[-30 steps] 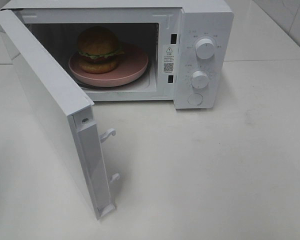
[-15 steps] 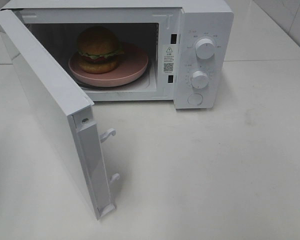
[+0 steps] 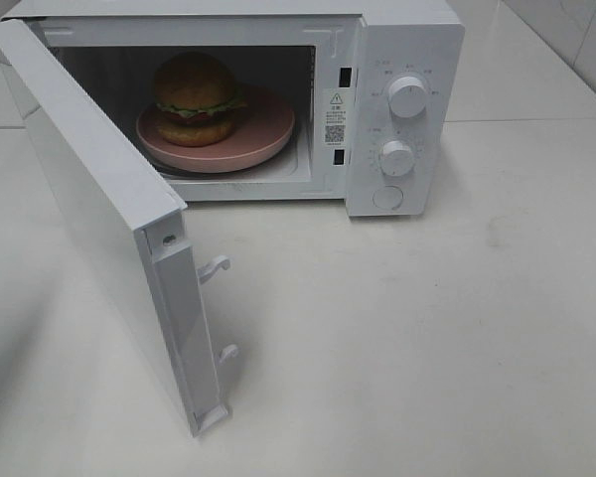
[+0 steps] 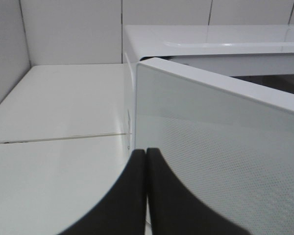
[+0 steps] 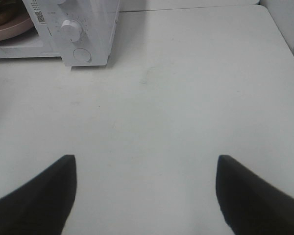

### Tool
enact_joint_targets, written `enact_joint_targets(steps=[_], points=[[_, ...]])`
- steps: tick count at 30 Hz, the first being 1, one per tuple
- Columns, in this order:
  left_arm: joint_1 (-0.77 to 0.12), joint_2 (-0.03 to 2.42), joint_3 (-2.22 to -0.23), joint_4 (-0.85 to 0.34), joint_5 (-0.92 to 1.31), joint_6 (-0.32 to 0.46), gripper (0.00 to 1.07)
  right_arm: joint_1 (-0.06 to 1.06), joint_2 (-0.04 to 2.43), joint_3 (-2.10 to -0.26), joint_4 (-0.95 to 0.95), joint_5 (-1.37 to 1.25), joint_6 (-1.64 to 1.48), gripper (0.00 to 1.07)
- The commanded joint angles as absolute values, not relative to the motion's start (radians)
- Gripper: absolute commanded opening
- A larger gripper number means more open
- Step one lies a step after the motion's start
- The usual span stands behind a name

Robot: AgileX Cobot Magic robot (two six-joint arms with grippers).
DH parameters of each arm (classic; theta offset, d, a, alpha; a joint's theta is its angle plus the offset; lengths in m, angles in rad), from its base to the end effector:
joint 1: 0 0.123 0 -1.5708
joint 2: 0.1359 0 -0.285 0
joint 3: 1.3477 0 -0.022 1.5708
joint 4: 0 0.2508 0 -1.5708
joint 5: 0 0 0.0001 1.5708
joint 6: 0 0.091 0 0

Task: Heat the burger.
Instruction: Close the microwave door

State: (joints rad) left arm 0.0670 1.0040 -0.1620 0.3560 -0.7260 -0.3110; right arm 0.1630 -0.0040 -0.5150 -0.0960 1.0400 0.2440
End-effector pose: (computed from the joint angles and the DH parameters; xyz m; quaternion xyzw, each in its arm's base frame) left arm 0.1681 -0.0098 0.2207 0.0411 0.7265 -0.0756 0.6817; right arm -0.0053 -0.0085 0.2834 0.0359 0.8410 0.0617 0.5363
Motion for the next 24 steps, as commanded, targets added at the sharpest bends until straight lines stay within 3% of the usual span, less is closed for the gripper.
enact_joint_targets(steps=[1, 8, 10, 15, 18, 24], points=[[0.06, 1.079, -0.181, 0.381, -0.804, -0.327, 0.0, 0.155, -0.03, -0.512, -0.095, 1.043, 0.235, 0.75], [-0.053, 1.229, -0.228, 0.338, -0.818, -0.312, 0.0, 0.155, -0.03, -0.512, -0.095, 1.043, 0.235, 0.75], [-0.092, 1.264, -0.233, 0.286, -0.842, -0.289, 0.0, 0.155, -0.03, -0.512, -0.095, 1.043, 0.235, 0.75], [-0.213, 1.348, -0.233, 0.114, -0.933, -0.133, 0.0, 0.155, -0.03, -0.512, -0.095, 1.043, 0.235, 0.75], [-0.272, 1.392, -0.234, 0.035, -0.979, -0.105, 0.0, 0.155, -0.03, -0.512, -0.095, 1.043, 0.235, 0.75], [-0.347, 1.463, -0.275, -0.011, -1.004, -0.093, 0.0, 0.155, -0.03, -0.512, -0.095, 1.043, 0.235, 0.75]])
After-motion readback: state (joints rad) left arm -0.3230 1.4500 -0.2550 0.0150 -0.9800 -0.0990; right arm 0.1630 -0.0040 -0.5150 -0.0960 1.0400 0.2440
